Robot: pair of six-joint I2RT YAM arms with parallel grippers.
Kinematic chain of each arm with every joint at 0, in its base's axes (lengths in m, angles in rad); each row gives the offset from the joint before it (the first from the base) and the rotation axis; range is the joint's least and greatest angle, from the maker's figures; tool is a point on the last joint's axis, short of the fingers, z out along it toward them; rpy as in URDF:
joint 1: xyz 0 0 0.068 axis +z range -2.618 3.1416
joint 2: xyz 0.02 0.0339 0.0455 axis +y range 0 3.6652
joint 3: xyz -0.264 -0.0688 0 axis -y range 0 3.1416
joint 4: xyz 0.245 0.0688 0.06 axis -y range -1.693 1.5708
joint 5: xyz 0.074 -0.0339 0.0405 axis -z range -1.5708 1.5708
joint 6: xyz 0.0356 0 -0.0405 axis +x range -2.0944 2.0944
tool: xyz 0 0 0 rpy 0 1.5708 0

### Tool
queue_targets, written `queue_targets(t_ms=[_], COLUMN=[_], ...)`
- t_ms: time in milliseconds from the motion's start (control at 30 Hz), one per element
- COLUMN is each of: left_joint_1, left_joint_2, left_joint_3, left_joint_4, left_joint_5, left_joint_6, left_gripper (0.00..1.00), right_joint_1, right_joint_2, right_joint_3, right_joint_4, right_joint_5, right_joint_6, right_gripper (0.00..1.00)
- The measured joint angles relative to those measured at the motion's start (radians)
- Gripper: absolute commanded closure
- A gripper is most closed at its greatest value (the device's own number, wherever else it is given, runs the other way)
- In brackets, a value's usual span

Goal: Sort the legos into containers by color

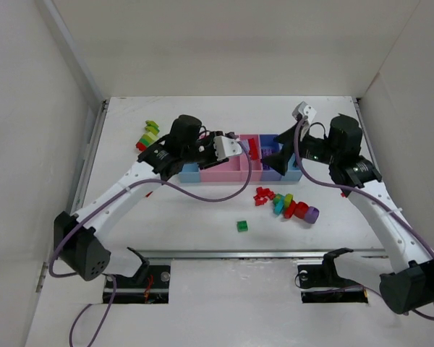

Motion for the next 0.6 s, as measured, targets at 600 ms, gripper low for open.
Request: queue_targets(t_ms=[600], left_joint_1=[-0.056], left_joint_2=[-0.141], left_joint_3=[-0.104], left_joint_4=[0.157], left_joint_5=[0.006], left_joint_6=[0.125], left_gripper=[1.00], right_joint_1=[0.000], right_joint_2=[0.179], right_joint_3=[0.025], right_joint_4=[0.055], right_joint_5=[-0.319], right_joint_6=[0.173], right_gripper=[0.05])
